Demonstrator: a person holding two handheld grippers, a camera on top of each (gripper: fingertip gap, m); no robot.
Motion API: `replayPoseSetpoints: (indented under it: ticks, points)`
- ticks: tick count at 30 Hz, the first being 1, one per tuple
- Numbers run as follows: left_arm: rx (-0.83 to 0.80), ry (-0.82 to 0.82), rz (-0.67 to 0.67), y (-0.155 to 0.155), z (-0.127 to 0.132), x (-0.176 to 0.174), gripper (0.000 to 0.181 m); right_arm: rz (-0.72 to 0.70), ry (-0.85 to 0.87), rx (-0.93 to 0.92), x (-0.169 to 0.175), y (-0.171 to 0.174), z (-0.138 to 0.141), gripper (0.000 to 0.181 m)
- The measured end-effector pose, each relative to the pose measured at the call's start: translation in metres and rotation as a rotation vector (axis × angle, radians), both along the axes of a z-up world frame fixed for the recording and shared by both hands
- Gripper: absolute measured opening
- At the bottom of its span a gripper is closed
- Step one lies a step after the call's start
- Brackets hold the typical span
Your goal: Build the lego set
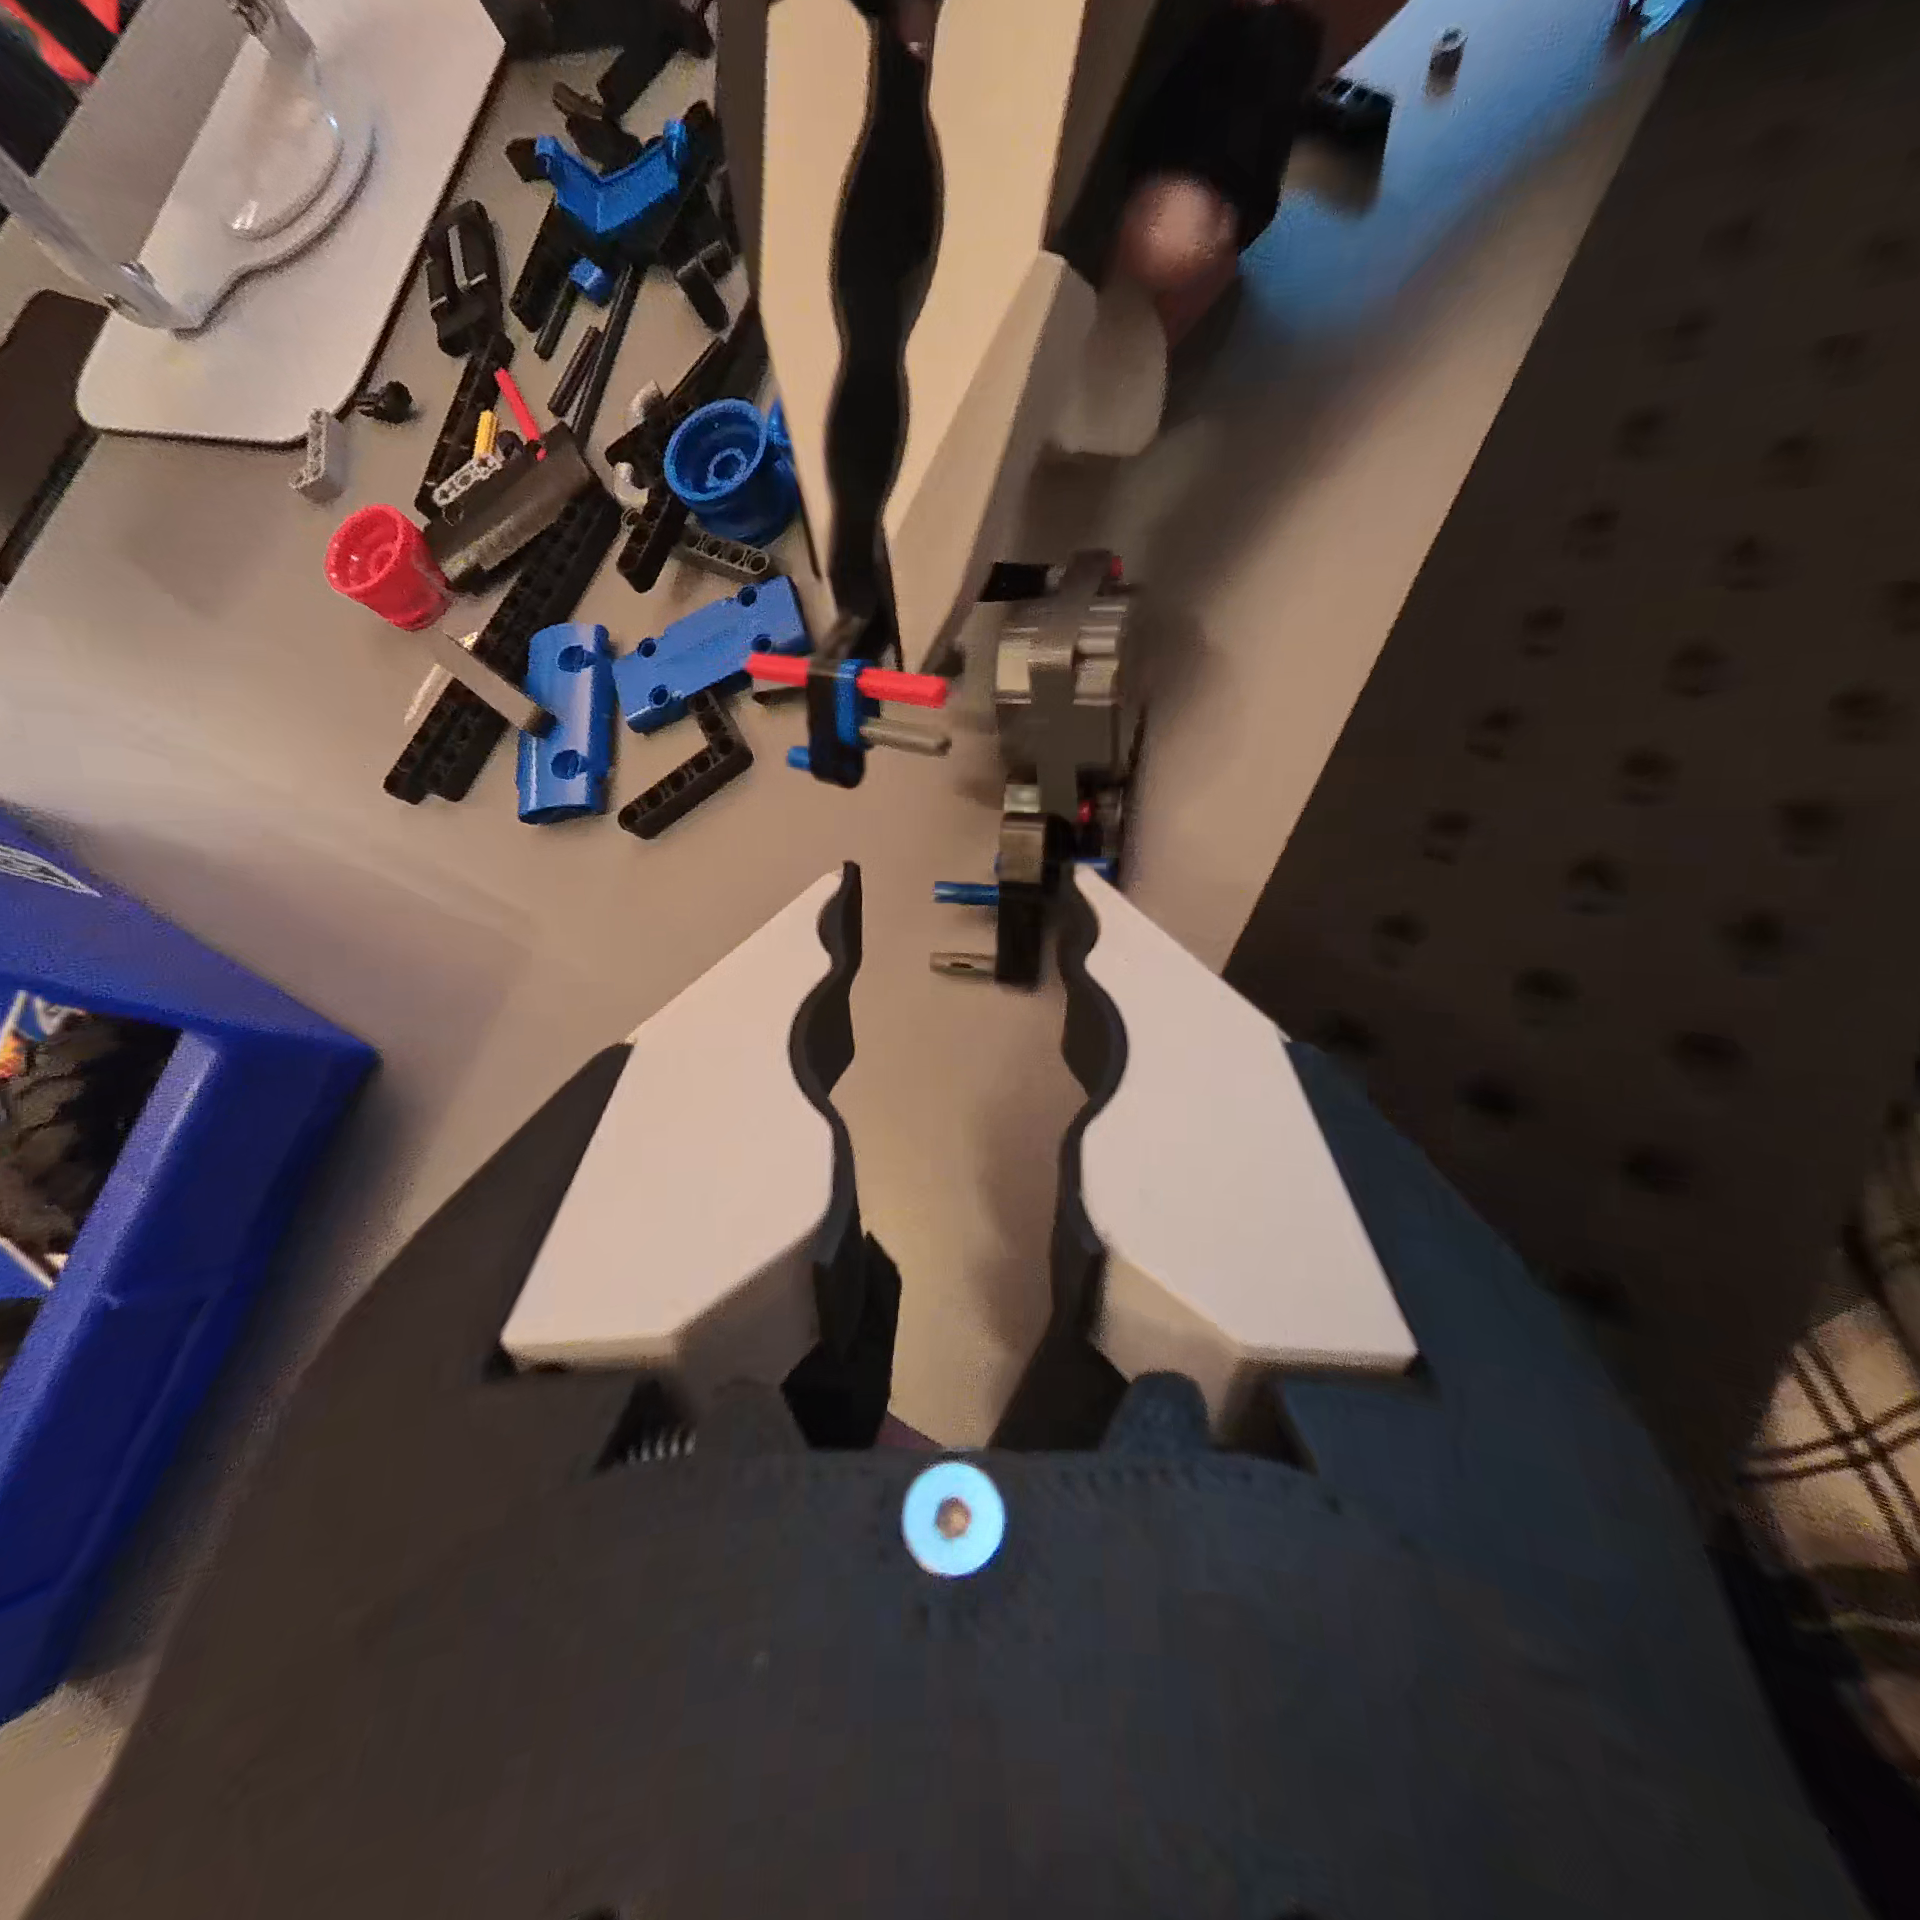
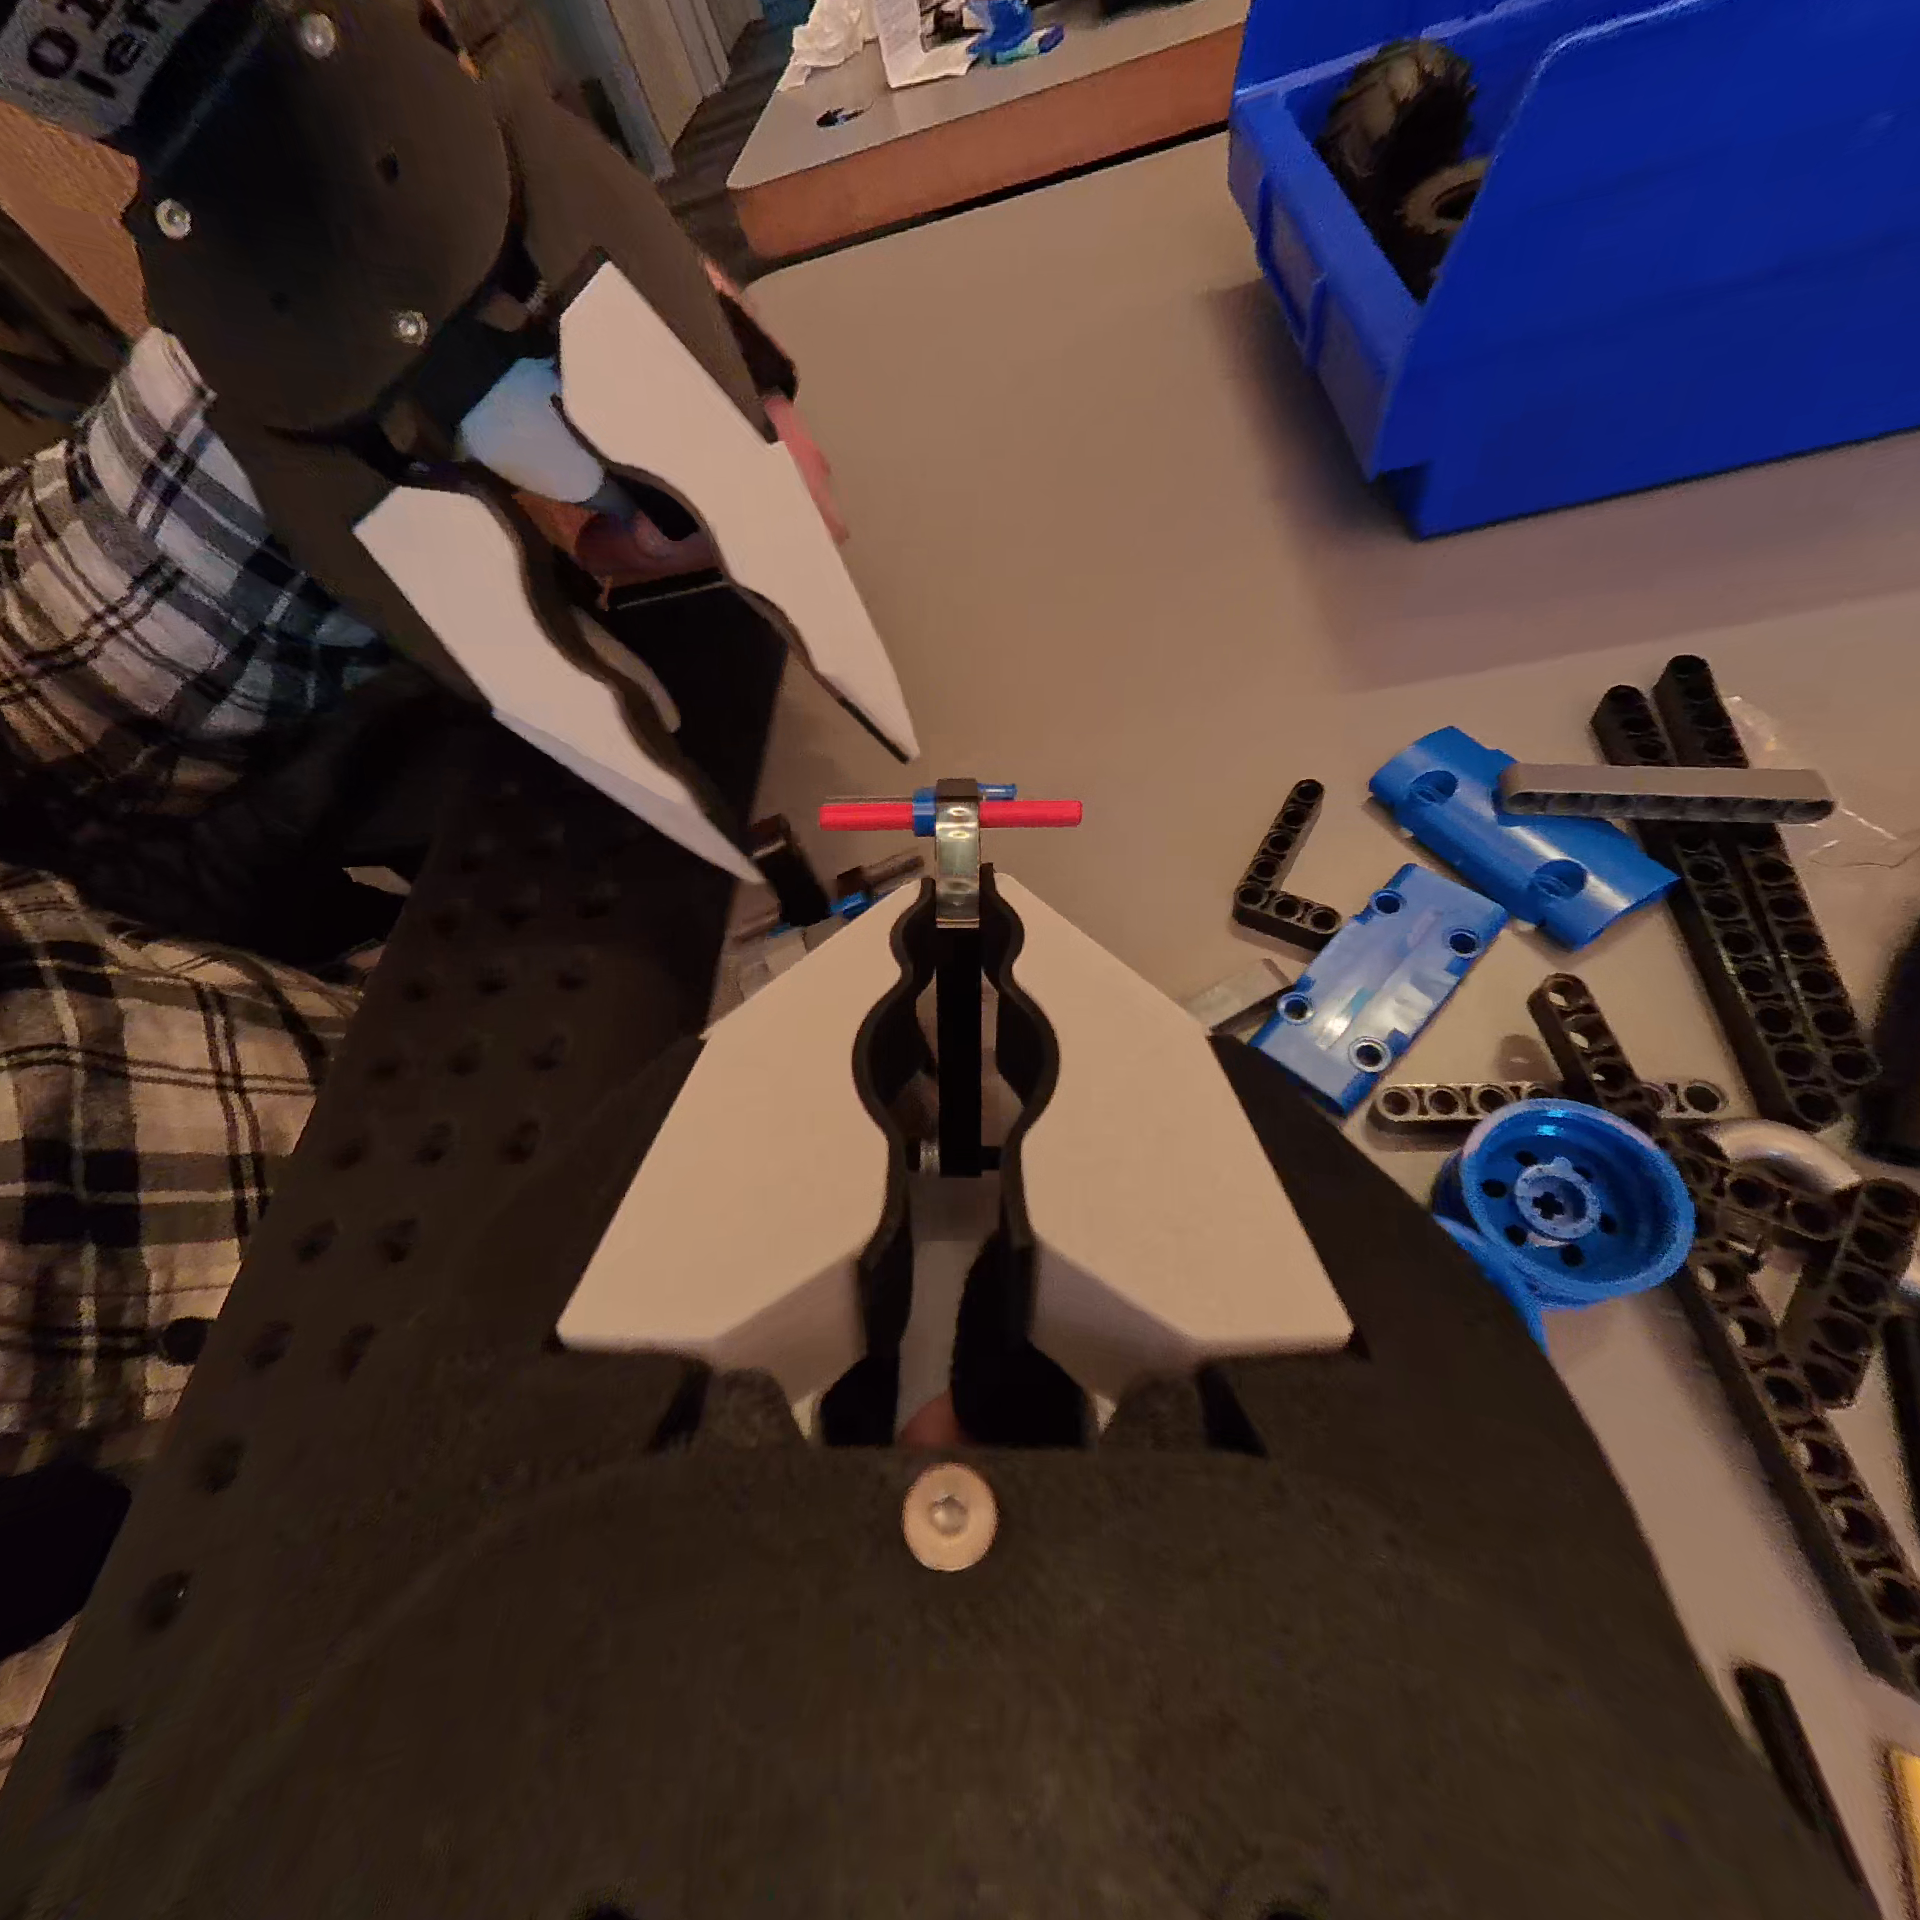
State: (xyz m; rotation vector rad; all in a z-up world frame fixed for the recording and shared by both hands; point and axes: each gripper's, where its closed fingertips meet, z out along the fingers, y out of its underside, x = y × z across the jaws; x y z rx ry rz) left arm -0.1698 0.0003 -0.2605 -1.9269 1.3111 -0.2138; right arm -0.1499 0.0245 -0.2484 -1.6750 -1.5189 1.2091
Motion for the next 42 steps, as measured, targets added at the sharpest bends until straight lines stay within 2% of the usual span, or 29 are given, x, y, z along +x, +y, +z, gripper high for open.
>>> replayPoseSetpoints:
  ticks: [4,11,22,29,42]
  points:
    - [0.040,0.042,0.017,0.015,-0.001,-0.003,0.028,0.018,-0.017,-0.005,0.003,-0.006,-0.002,0.006]
    - [0.098,0.046,0.123,0.041,0.002,-0.008,0.029,-0.036,-0.041,-0.016,0.008,0.005,-0.003,0.006]
    - [-0.052,-0.211,0.108,0.028,0.016,0.010,0.038,-0.091,0.011,-0.010,0.014,0.018,0.011,0.006]
    - [-0.102,-0.186,0.145,0.030,-0.002,0.012,0.018,-0.099,0.004,0.009,0.015,0.020,0.011,0.006]
    - [0.000,-0.231,0.149,0.036,0.009,0.012,0.015,-0.129,0.056,0.029,0.017,0.028,0.021,0.006]
